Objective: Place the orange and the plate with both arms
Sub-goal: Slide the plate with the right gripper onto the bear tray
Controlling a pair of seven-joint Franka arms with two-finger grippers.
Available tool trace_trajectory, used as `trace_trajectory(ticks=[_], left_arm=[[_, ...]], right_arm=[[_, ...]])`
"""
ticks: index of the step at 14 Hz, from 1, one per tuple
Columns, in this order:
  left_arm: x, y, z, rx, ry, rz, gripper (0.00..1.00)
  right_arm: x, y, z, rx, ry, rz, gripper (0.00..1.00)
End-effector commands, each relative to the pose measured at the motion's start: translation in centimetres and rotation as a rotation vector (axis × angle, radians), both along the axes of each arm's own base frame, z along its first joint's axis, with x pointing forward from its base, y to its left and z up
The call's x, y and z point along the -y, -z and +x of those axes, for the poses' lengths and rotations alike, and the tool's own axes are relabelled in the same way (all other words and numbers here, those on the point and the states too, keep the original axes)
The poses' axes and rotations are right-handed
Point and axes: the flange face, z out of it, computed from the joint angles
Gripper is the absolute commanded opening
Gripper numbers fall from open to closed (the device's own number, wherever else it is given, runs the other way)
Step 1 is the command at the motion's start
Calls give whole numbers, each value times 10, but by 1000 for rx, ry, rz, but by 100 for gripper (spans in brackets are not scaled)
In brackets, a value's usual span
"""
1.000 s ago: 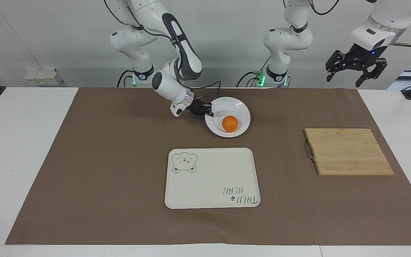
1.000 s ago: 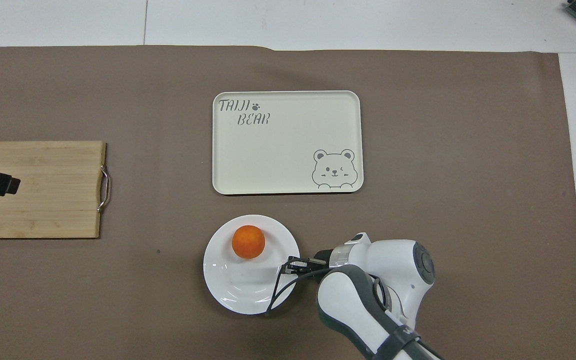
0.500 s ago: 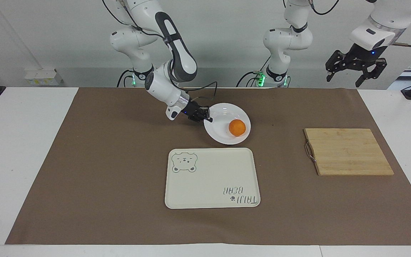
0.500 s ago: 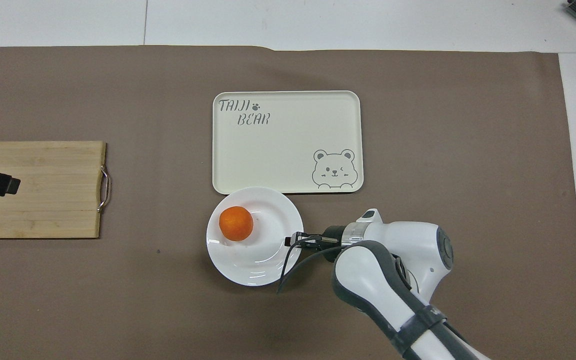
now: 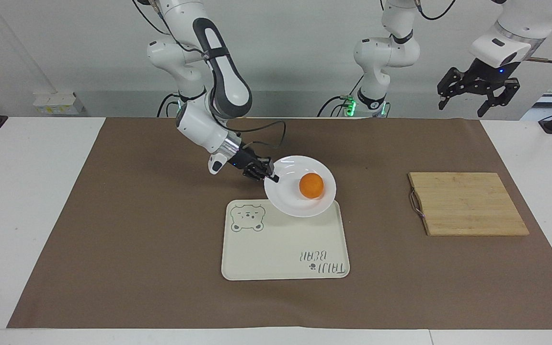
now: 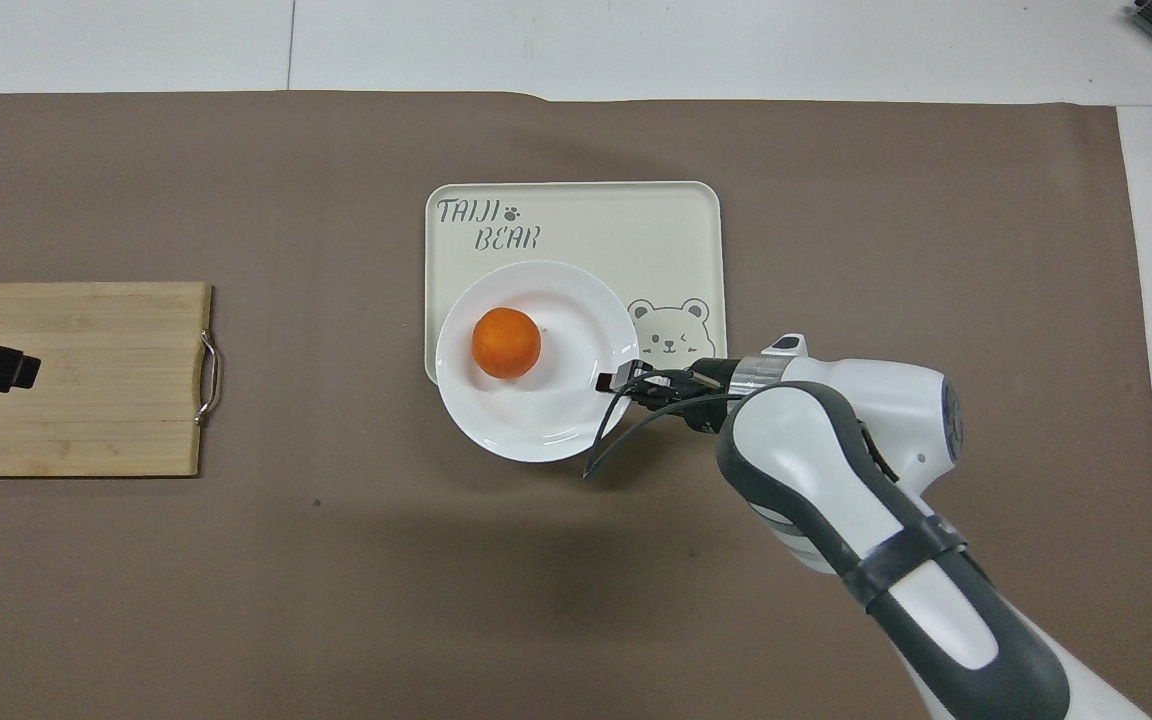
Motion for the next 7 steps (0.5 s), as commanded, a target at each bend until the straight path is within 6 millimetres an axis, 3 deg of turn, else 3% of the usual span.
trace_trajectory(ticks=[1,4,7], left_arm=[[-4,-1,-7,-2,8,9,100],[-4,-1,-7,-2,9,10,100],[-4,-1,-7,-2,9,10,100]], right_arm=[[21,-12,43,39,-4,59,0],[26,8,74,49,-13,48,0],[24,39,84,40,-23,29,0]])
